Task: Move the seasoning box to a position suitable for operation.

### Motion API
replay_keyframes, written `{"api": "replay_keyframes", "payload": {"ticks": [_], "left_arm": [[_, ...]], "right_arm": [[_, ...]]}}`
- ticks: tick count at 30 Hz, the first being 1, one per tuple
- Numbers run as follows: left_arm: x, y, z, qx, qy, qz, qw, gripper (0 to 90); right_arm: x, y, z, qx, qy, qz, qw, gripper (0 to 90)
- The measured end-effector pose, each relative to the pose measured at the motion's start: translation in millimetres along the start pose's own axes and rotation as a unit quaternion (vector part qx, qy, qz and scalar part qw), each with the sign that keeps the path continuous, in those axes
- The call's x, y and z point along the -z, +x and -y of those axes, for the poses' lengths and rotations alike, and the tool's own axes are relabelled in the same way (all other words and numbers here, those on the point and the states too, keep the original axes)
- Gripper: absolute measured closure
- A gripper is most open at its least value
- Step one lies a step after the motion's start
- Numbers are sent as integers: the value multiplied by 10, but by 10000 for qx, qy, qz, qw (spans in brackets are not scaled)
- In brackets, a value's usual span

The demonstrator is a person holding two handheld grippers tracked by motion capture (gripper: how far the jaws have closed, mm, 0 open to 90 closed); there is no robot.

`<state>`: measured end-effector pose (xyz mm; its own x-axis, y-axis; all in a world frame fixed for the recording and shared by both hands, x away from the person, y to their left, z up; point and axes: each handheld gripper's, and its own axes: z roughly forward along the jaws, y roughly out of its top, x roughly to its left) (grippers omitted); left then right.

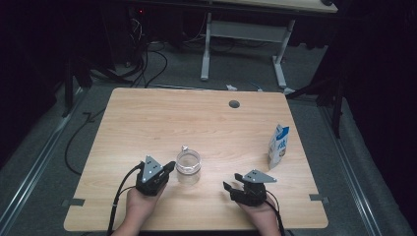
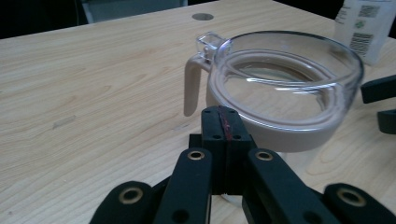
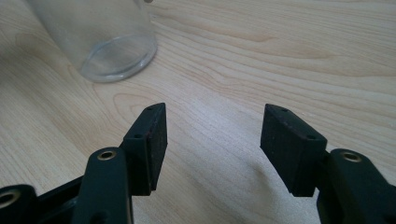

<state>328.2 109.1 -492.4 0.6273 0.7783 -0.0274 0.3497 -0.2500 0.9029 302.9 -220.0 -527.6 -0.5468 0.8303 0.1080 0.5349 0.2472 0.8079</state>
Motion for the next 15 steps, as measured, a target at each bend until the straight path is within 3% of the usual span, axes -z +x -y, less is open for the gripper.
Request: {"api": "replay_keyframes", "payload": {"ticks": [15], "left_arm": [[41, -283, 25, -158, -74, 336, 9993, 899]], "right_arm": [[20, -11, -10, 33, -34, 45, 10000, 415]]}}
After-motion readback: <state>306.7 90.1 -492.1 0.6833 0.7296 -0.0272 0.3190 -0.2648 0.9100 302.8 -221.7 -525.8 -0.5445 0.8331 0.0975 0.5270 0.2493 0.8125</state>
